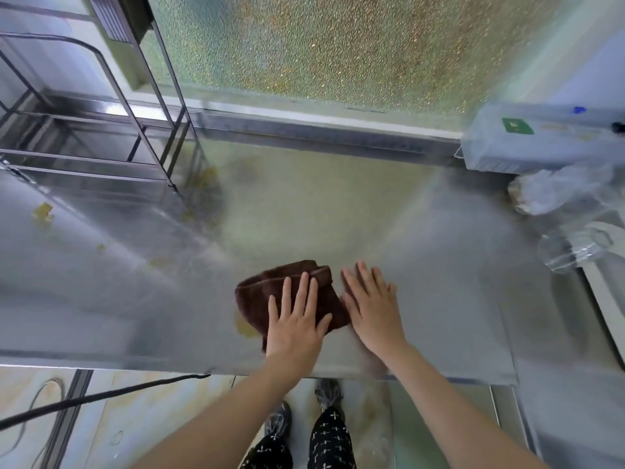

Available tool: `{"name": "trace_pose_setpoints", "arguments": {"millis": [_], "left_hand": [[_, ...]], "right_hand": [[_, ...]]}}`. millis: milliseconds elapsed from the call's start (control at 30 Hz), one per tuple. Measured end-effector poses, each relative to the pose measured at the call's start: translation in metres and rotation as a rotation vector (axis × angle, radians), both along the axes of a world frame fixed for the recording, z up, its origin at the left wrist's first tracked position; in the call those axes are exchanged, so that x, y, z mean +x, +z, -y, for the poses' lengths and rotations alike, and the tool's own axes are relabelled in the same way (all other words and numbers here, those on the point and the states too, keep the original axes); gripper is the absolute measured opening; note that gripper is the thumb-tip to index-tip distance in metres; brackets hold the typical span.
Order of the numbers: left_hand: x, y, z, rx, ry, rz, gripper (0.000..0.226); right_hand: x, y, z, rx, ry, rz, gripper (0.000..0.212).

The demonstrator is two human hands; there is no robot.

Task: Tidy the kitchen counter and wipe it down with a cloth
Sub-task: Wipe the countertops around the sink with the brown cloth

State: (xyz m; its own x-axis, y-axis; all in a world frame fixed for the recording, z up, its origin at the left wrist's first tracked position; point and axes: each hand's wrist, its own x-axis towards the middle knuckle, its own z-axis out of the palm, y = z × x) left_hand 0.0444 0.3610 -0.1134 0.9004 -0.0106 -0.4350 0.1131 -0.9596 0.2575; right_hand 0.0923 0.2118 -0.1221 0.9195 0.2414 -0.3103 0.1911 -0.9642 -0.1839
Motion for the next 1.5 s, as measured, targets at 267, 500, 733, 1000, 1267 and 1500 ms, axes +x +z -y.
{"name": "trace_pose_setpoints", "arguments": {"millis": [267,500,733,1000,1267,1500], "left_hand": [[0.095,-0.007,-0.046,0.026,0.146,0.013,0.068],[0.077,-0.019,-0.034,0.159,-0.109,0.06,0.067],[0.182,-0.018,-0.031,0.16,-0.088,0.084,0.072],[0.254,-0.017,-0.013,0.121,0.073,0.114,0.066],[0.234,-0.02,-0.03,0.186,-0.324,0.102,0.067],[0.308,-0.018,-0.046,0.108,0.235,0.107,0.072]], "right_hand": [[0.038,-0.011,-0.009,-0.016,-0.018,0.089,0.051],[0.159,-0.003,0.003,0.093,-0.012,0.168,0.058],[0.219,-0.021,0.028,-0.026,0.083,0.101,0.067],[0.221,-0.026,0.029,-0.016,0.084,0.17,0.058],[0.222,-0.026,0.031,-0.019,0.099,0.182,0.058],[0.223,-0.026,0.029,0.01,0.08,0.191,0.056]]}}
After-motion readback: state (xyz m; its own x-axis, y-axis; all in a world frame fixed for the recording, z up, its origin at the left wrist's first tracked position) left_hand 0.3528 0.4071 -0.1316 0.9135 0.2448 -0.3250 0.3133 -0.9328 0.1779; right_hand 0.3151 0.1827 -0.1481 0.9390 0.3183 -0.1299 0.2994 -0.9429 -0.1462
